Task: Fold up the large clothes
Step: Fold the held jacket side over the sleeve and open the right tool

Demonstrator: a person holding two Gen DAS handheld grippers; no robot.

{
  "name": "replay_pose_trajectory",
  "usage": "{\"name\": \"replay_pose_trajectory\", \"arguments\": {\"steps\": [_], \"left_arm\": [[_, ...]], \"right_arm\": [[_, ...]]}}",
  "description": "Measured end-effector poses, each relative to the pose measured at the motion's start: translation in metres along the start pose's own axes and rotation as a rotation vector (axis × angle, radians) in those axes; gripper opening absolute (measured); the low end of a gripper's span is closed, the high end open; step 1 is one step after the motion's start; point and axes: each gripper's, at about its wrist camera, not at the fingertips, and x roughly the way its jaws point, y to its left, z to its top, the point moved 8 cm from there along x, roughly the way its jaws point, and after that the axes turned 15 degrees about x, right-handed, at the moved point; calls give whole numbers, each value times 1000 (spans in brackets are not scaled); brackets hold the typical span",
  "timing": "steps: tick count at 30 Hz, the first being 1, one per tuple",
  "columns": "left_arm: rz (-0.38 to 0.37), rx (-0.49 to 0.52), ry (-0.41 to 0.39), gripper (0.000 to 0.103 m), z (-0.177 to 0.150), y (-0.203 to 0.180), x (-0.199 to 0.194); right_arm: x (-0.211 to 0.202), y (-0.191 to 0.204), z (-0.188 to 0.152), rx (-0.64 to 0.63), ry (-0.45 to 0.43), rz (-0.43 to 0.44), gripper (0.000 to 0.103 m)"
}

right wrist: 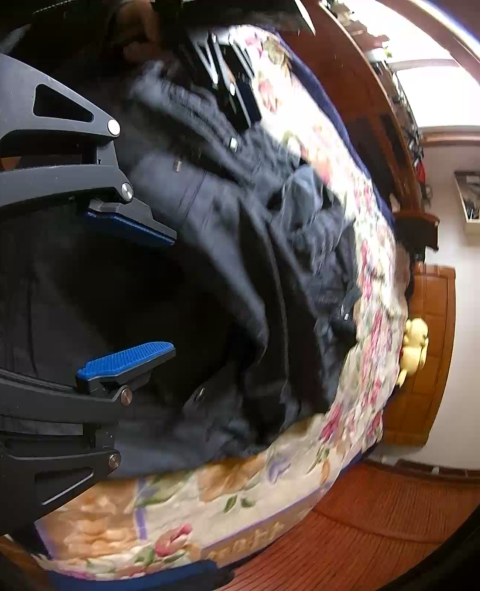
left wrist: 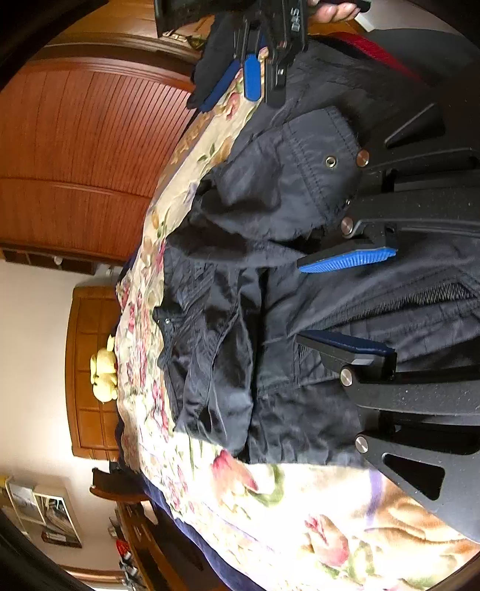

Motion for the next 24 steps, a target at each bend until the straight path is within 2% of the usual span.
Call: {"name": "replay_pose_trajectory", "arguments": {"steps": [10, 13, 15, 19, 24], "left_arm": [[-72, 40, 31, 33, -3, -22, 10], [-81, 52, 48, 33, -6, -28, 15], [-84, 60, 62, 33, -9, -31, 19], [-89, 80, 92, 33, -14, -38, 26], [-72, 92, 128, 33, -20, -40, 35]], "right_arm": [[76, -49, -13, 106, 59, -91, 57], [88, -56, -15, 159, -7, -31, 68], [90, -57, -18, 196, -53, 5, 70], [89, -52, -21, 179, -105, -6, 70], [94, -53, -24, 182, -125, 6, 70]]}}
